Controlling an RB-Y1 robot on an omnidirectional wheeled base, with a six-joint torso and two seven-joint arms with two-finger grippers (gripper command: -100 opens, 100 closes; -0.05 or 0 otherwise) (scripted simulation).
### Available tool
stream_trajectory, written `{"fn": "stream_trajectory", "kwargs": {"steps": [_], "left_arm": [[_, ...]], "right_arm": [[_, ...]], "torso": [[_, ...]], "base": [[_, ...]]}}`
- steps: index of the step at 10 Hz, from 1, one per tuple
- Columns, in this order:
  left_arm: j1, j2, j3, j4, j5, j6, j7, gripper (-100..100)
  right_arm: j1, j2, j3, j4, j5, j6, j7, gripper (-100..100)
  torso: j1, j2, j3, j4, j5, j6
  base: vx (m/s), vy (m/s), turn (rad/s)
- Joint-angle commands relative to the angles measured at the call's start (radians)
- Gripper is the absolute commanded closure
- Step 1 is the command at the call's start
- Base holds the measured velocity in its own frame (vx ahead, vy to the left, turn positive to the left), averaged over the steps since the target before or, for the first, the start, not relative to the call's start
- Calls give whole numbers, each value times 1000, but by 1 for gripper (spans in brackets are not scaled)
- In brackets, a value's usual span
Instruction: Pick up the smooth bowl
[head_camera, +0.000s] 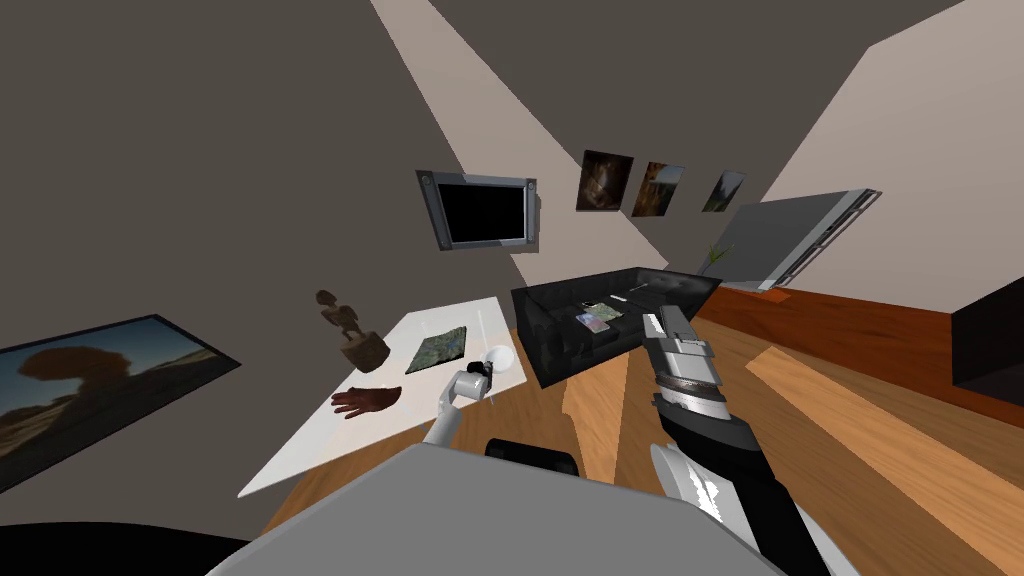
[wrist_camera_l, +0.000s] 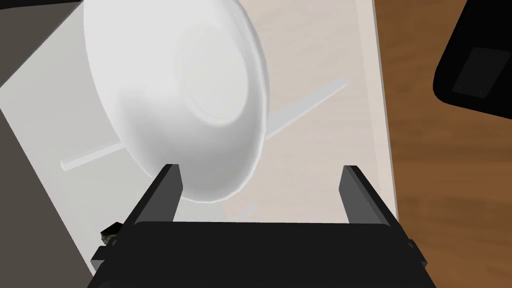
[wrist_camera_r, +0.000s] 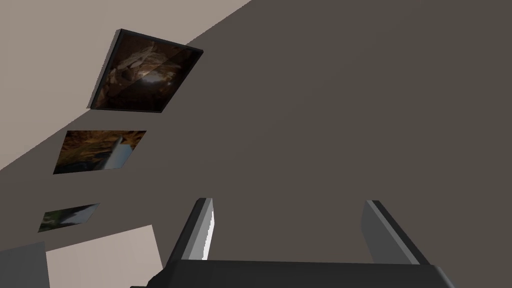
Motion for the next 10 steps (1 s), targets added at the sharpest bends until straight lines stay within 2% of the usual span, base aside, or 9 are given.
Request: {"fn": "stream_trajectory", "kwargs": {"steps": [1, 3, 4, 5, 8, 9, 10], "left_arm": [[-21, -32, 3, 24, -5, 14, 5, -100], [-14, -28, 2, 10, -5, 21, 4, -100], [-16, -29, 2, 12, -5, 20, 5, 0], [-18, -31, 5, 41, -5, -6, 1, -100], [-23, -35, 11, 98, -4, -58, -5, -100], [-23, -34, 10, 90, -4, -48, -4, -100], [-23, -34, 10, 92, -4, -53, -4, 100]], "right_arm": [[0, 0, 0, 0, 0, 0, 0, 0], [0, 0, 0, 0, 0, 0, 0, 0], [0, 0, 0, 0, 0, 0, 0, 0], [0, 0, 0, 0, 0, 0, 0, 0], [0, 0, 0, 0, 0, 0, 0, 0], [0, 0, 0, 0, 0, 0, 0, 0], [0, 0, 0, 0, 0, 0, 0, 0]], "torso": [[0, 0, 0, 0, 0, 0], [1, 1, 1, 0, 0, 0], [3, 2, 1, 0, 1, 0], [4, 3, 2, 1, 1, 0], [4, 1, 0, 0, 1, 0], [4, 0, 0, 0, 1, 0], [4, 2, 1, 0, 1, 0]], "base": [[43, -51, -40], [15, -24, 2], [0, 0, 0], [25, -3, -3], [45, -4, -2], [20, -2, 1], [0, 0, 0]]}}
